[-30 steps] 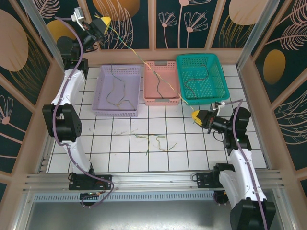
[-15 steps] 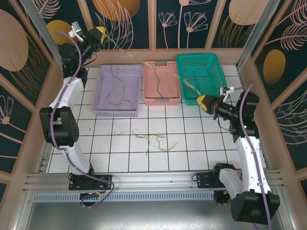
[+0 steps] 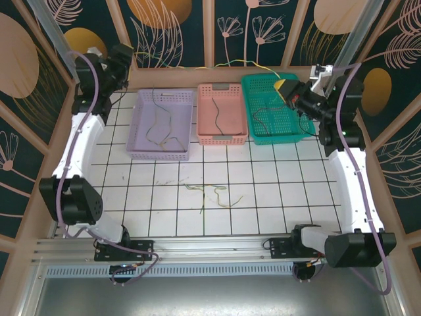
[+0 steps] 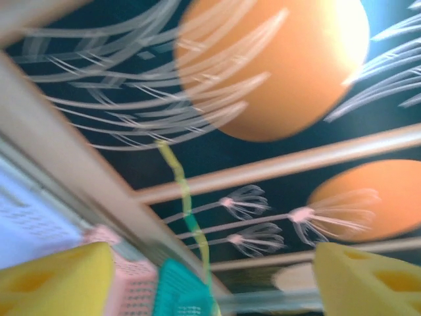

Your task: Untangle the cables

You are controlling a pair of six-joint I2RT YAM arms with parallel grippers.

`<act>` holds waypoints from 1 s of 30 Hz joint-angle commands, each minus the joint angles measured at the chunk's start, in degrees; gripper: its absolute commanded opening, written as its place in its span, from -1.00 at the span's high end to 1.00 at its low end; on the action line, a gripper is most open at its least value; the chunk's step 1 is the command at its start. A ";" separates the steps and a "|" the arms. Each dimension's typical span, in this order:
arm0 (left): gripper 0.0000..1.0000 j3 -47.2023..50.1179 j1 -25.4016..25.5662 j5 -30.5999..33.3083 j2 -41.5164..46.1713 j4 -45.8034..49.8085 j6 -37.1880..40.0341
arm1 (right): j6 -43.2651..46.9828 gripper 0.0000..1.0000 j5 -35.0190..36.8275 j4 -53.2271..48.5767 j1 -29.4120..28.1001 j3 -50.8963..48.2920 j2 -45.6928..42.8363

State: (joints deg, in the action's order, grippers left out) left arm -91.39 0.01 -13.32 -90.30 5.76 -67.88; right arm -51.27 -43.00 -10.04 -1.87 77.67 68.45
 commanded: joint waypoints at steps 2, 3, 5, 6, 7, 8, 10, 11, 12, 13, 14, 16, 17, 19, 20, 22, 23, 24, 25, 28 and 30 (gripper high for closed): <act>-0.81 -7.70 -0.19 14.54 1.27 21.60 10.22 | 1.27 1.00 5.21 1.28 -0.21 2.48 0.12; -0.82 -8.13 -0.19 15.26 0.89 23.98 11.86 | 0.91 1.00 5.63 2.05 -0.16 2.61 0.03; -0.85 -6.03 -0.19 17.79 1.99 25.78 13.91 | 0.83 1.00 6.27 2.56 -0.16 3.25 0.26; -0.85 -3.90 -0.19 18.61 3.32 25.14 14.09 | 0.94 1.00 6.18 2.50 -0.20 3.51 0.53; -0.84 -1.66 -0.19 18.27 4.84 23.55 13.52 | 1.17 1.00 6.04 2.37 -0.18 3.77 0.77; -0.81 0.02 -0.21 16.83 6.09 21.73 12.36 | 1.20 1.00 5.78 2.70 -0.33 3.66 0.81; -0.66 2.59 -0.02 11.35 8.13 17.78 7.21 | 1.33 1.00 4.98 3.03 -0.57 3.45 1.07; -0.61 3.53 0.62 8.78 8.78 15.87 4.18 | 1.72 1.00 4.86 2.79 -0.82 3.45 1.19; -0.60 4.50 2.03 6.52 9.42 13.52 0.90 | 2.15 1.00 4.70 2.45 -1.14 3.22 1.16; -0.60 5.07 3.91 5.34 9.74 11.95 -1.95 | 2.39 1.00 4.48 2.31 -1.46 2.91 1.21; -0.61 5.46 6.52 4.49 9.81 10.66 -5.66 | 2.59 1.00 4.42 2.23 -1.98 2.31 1.17; -0.66 5.85 12.48 3.70 9.28 8.07 -11.77 | 2.68 1.00 4.58 2.74 -3.02 0.90 1.04; -0.68 6.13 15.62 4.36 8.92 6.52 -14.51 | 2.47 1.00 4.75 3.50 -3.96 -0.11 0.83; -0.71 6.96 21.25 6.07 8.00 4.12 -19.09 | 2.16 1.00 5.31 4.80 -5.86 -1.38 0.64; -0.72 7.47 23.75 6.87 7.42 2.98 -20.92 | 2.00 1.00 5.63 5.41 -7.02 -2.13 0.55; -0.73 8.55 26.34 7.50 5.86 0.56 -23.34 | 1.38 1.00 6.19 6.64 -9.17 -3.24 0.40; -0.73 8.99 26.96 7.44 5.05 -0.63 -24.74 | 1.24 1.00 6.62 6.91 -10.35 -3.80 0.30; -0.73 9.31 27.42 7.36 4.20 -2.31 -25.55 | 0.99 1.00 6.92 7.33 -11.41 -4.51 0.08; -0.73 8.96 27.67 7.69 3.35 -2.89 -25.46 | 0.75 1.00 7.12 7.62 -12.24 -5.17 -0.11; -0.70 7.99 27.98 9.47 1.46 -0.41 -23.48 | 0.03 1.00 7.88 8.08 -15.23 -7.14 -0.88; -0.61 10.32 28.02 10.54 1.72 -1.05 -23.32 | -0.30 1.00 8.58 8.04 -16.96 -8.38 -1.65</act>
State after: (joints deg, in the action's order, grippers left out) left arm -82.98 28.08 -5.02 -88.64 7.05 -89.91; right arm -50.48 -35.86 -5.50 -17.10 70.63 69.14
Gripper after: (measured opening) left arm 0.821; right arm 0.054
